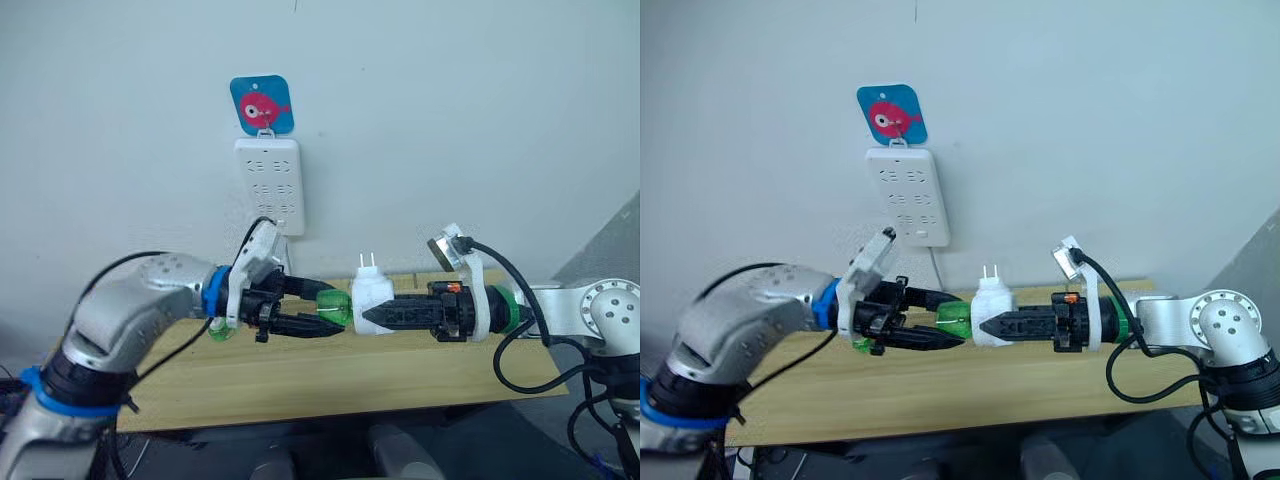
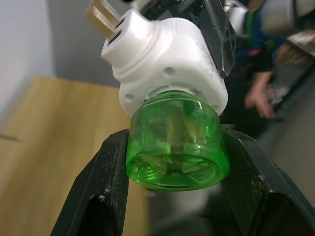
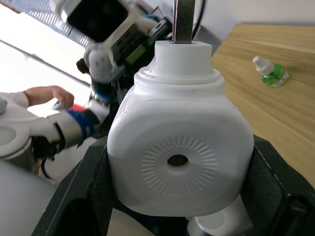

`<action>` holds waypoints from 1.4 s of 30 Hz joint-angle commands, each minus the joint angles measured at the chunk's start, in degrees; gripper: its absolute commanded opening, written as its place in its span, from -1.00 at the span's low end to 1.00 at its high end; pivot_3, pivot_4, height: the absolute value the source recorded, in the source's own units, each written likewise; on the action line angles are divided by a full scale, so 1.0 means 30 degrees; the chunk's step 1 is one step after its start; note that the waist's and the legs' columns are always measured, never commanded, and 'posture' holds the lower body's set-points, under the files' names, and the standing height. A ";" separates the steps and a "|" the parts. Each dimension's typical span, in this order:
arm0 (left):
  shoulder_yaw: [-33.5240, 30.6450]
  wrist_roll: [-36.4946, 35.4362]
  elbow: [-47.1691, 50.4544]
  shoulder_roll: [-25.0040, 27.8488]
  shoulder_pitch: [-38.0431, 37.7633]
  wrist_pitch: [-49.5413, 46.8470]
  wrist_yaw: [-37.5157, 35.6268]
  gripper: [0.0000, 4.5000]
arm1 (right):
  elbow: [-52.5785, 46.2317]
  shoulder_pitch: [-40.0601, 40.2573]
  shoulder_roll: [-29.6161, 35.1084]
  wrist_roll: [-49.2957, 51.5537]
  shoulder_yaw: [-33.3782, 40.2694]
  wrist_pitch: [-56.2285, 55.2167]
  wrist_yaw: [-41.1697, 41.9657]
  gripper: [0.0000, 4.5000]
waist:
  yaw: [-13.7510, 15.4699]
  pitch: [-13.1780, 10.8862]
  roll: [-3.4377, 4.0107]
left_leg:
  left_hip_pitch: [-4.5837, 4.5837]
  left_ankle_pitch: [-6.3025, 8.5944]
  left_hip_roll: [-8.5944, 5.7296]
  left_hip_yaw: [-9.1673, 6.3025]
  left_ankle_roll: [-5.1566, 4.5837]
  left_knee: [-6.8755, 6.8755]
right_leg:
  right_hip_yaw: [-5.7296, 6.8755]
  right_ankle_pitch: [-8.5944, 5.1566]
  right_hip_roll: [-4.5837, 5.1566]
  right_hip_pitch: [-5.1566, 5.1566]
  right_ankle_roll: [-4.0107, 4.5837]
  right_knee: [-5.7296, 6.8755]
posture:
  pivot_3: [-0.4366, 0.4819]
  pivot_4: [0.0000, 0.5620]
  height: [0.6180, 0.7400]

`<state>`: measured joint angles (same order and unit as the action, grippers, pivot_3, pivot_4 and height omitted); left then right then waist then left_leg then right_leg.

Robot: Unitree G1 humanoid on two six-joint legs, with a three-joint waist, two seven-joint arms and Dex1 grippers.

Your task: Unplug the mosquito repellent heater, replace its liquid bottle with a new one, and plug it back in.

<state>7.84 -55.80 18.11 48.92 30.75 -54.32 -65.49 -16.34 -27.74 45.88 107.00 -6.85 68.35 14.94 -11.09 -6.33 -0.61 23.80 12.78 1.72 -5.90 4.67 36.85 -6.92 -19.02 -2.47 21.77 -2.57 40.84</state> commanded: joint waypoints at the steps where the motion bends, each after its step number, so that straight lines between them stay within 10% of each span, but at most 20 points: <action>1: -0.0287 -0.0427 -0.1535 -0.0329 0.1105 -0.1886 0.0359 0.01 | -0.0598 -0.0361 0.0458 0.0136 0.0630 0.0318 0.1097 0.33 | 0.0013 -0.0005 -0.0002 | 0.0002 0.0000 0.0000 -0.0005 0.0000 -0.0002 | 0.0006 0.0000 0.0000 0.0000 0.0000 0.0000 | -0.38 -0.76 0.52; 3: -0.0415 0.0048 -0.1733 -0.0848 0.1292 -0.1343 0.0387 0.01 | -0.0555 -0.0482 0.0423 0.0144 0.0568 0.0193 0.1158 0.33 | 0.0048 -0.0009 -0.0007 | 0.0004 0.0000 0.0003 -0.0004 0.0001 -0.0008 | 0.0005 -0.0001 0.0000 0.0004 0.0001 -0.0003 | -0.38 -0.76 0.52; 10: -0.1196 0.1981 0.0184 -0.1744 -0.0098 0.2055 0.0361 1.00 | -0.0084 -0.0134 0.0281 0.0883 0.0669 -0.0677 -0.0077 0.33 | 0.0053 -0.0013 -0.0003 | 0.0007 0.0000 0.0012 0.0007 0.0001 -0.0007 | -0.0015 -0.0001 -0.0005 0.0013 0.0003 0.0000 | -0.38 -0.79 0.52; 26: -0.2014 1.1784 -0.0709 -0.5198 -0.6192 2.3834 -0.1345 1.00 | 0.0396 0.0479 0.0466 0.1435 0.0992 -0.0968 -0.0770 0.33 | 0.0608 -0.0008 -0.0003 | -0.0002 -0.0001 0.0008 0.0091 0.0002 0.0027 | -0.0093 0.0002 0.0008 0.0003 0.0006 0.0000 | -0.36 -0.81 0.52; 42: -0.0580 1.2537 -0.2820 -0.6237 -0.5489 2.6537 -0.0241 0.82 | 0.0381 0.0212 0.0260 0.1380 0.0922 -0.0930 -0.0906 0.33 | 0.0527 -0.0001 0.0003 | 0.0000 -0.0001 0.0009 0.0065 0.0000 0.0025 | -0.0073 0.0006 0.0008 0.0004 -0.0001 0.0015 | -0.37 -0.80 0.52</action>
<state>6.04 -16.82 8.26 30.05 14.19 25.22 -66.85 -14.29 -25.96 46.71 109.34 -5.62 66.58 12.06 -9.50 -6.33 -0.61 23.80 12.78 1.75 -5.71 4.67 36.93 -7.13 -19.00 -2.45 21.78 -2.57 40.88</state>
